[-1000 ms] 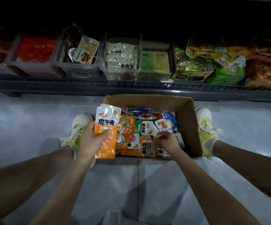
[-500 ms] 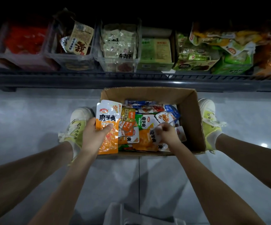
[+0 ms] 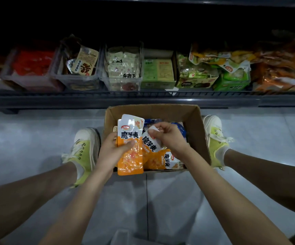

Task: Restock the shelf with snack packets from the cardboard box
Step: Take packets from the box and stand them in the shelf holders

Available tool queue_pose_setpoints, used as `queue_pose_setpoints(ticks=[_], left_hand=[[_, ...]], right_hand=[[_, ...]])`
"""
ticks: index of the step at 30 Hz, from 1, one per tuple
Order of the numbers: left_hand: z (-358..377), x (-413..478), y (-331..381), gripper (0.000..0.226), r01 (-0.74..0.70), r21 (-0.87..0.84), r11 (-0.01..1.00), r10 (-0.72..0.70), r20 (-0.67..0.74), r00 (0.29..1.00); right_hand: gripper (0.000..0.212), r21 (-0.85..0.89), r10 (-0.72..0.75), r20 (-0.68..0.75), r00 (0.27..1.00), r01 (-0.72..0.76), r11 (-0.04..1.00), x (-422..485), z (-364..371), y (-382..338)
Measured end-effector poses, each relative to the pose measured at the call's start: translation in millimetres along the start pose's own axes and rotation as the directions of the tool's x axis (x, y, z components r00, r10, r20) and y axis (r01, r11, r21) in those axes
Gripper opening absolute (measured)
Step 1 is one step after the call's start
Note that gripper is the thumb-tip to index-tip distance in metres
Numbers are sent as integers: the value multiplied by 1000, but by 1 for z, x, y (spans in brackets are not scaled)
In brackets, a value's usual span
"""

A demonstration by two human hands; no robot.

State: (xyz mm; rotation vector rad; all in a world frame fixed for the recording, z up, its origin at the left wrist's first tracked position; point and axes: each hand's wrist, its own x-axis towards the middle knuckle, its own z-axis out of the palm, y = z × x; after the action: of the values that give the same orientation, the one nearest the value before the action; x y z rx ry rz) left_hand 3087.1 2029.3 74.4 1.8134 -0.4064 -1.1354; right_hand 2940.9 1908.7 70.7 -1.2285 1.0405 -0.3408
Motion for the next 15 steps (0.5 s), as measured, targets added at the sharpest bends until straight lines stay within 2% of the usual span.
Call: queue_pose_setpoints(ticks=[3,8,11,15], left_hand=[[1,1,-3,35,25,10,1000,-26,27,999],[-3,7,-11,36,-1,99,995,2,-11,1000],[-6,10,-14,47,1,77,997,-3,23,1000],[-3,12,-13,38,55,-33,998,-51,107,993]], right_hand=[[9,69,27,-2,1000,-27,997,2,6,1],[10,147,173,-13,985,-169,975,9,0,10],[7,201,247,-4,969,-241,949,15,-2,11],[11,213,256,71,964,-265,940,22,5,10]])
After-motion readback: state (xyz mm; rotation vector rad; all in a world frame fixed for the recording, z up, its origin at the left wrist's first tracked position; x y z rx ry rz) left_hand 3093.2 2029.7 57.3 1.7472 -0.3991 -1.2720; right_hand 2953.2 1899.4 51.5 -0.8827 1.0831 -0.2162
